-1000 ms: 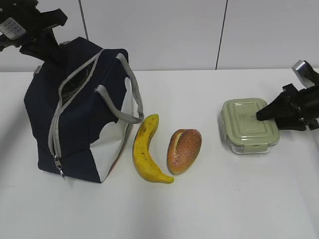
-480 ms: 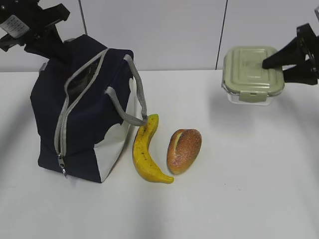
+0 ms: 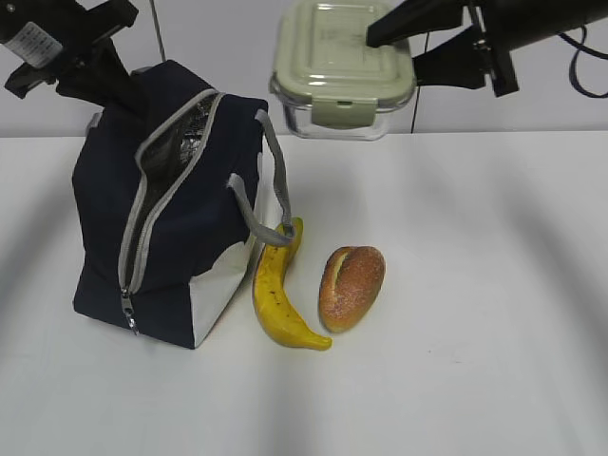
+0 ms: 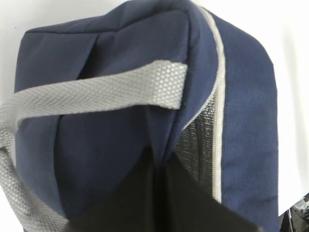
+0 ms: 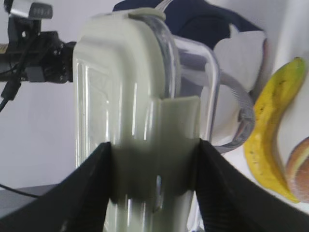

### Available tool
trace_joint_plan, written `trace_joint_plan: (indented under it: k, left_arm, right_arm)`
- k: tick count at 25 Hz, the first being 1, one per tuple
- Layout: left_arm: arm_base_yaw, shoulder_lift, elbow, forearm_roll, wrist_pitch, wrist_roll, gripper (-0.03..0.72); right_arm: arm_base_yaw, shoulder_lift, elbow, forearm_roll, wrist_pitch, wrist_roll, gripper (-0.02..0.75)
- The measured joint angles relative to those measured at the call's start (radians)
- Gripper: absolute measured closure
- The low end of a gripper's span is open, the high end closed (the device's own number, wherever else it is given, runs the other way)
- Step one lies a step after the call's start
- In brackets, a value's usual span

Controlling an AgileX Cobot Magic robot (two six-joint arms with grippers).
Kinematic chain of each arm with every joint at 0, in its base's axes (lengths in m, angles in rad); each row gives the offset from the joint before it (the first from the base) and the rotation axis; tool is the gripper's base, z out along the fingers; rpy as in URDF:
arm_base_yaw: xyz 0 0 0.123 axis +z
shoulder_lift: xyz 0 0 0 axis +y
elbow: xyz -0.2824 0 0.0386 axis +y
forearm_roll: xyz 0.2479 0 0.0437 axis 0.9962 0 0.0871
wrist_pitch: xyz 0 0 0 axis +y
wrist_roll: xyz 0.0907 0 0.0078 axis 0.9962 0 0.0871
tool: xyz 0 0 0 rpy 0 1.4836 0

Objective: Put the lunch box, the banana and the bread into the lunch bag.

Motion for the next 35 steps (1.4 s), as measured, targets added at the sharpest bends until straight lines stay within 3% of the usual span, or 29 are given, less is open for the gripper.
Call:
trace_joint_plan:
  k: [11, 21, 27, 32, 35]
  left_arm:
    - [0.000, 0.000, 0.000, -0.029, 0.000, 0.000, 0.691]
    - [0.000, 0.000, 0.000, -0.029, -0.001, 0.000, 0.691]
    - [0.000, 0.000, 0.000, -0.034, -0.002, 0.000, 0.691]
    - [0.000, 0.000, 0.000, -0.036, -0.002, 0.000, 0.691]
    - [0.000, 0.000, 0.000, -0.036, -0.003, 0.000, 0.691]
  right_arm:
    - [0.209, 0.030, -0.021, 0.020, -0.061, 0.061, 0.365]
    - [0.256, 0.174, -0.085, 0.025, -0.182, 0.065, 0.352]
    - [0.278, 0.188, -0.167, -0.197, -0.216, 0.191, 0.351]
    - [0.351, 0.198, -0.247, -0.433, -0.236, 0.366, 0.351]
    - [0.395, 0.237, -0.304, -0.518, -0.236, 0.447, 0.351]
